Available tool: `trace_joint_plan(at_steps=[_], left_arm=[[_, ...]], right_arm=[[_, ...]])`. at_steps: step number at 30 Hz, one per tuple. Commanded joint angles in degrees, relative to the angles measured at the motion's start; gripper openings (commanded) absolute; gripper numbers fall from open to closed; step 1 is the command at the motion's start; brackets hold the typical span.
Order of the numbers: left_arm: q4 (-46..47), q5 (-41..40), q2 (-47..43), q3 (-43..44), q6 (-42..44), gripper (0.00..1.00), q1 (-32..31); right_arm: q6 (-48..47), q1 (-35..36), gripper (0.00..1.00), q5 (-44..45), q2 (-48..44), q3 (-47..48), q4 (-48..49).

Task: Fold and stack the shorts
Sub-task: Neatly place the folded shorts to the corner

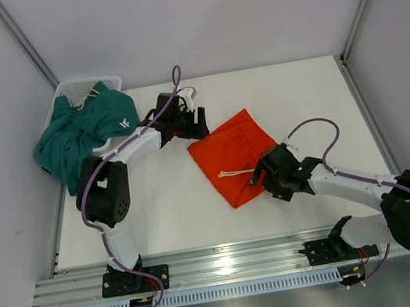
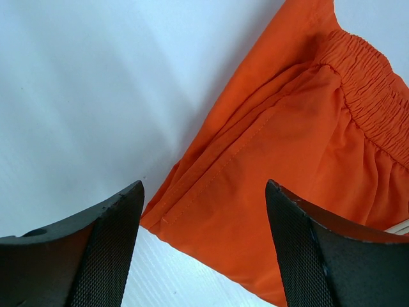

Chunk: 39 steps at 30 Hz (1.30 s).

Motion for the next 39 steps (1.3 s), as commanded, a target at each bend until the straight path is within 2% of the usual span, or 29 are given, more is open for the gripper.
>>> trace_joint_plan(at_steps=[1, 6, 11, 12, 13, 15, 16, 20, 25, 29, 32, 39], left_arm=[[1.11, 1.55, -2.81, -0.36, 0.21, 0.79, -0.14], [1.11, 0.32, -4.4, -1.76, 0.39, 0.79, -0.06], [0.67, -0.47, -4.93, -2.21, 0.83, 0.79, -0.06], [0.67, -0.38, -5.1, -2.64, 0.83, 0.79, -0.06], [0.93, -0.21, -5.1, -2.82, 0.65, 0.79, -0.06], [1.29, 0.32, -5.45, -3.61, 0.39, 0.79, -0.06], [1.81, 1.02, -5.54, -3.79, 0.21, 0.79, -0.14], [3.04, 1.73, -5.1, -5.02, 0.21, 0.79, -0.14], [3.4, 3.31, -3.26, -3.09, 0.3, 0.79, -0.41], [3.22, 6.38, -1.15, 0.51, 0.91, 0.8, -1.28], [4.1, 13.58, -0.18, 1.57, 1.79, 0.8, -1.81], [-3.97, 13.34, 4.82, 7.98, 6.37, 0.8, -4.89]], right_arm=[[5.64, 0.44, 0.92, 3.94, 4.61, 0.67, 3.75], [8.99, 0.35, 0.87, 5.34, 8.92, 2.16, 6.04], [10.22, -0.53, 0.71, 6.67, 13.23, 3.74, 8.15], [8.22, -0.97, 0.64, 6.32, 13.85, 4.18, 9.28], [6.81, -2.27, 0.35, 5.97, 14.64, 4.7, 9.29], [4.09, -4.04, 0.14, 5.26, 16.39, 6.11, 6.23], [2.76, -5.09, 0.0, 4.91, 16.49, 6.2, 5.52], [-4.26, -10.71, 0.0, 5.87, 14.56, 5.06, 1.13], [-16.38, -13.53, 0.0, 8.42, 14.29, 7.95, -3.37], [-21.76, -15.03, 0.0, 7.46, 16.66, 9.89, -4.07], [-23.0, -15.38, 0.0, 6.23, 17.98, 9.9, -2.67], [-23.53, -15.56, 0.0, 4.82, 18.25, 9.89, -1.0]])
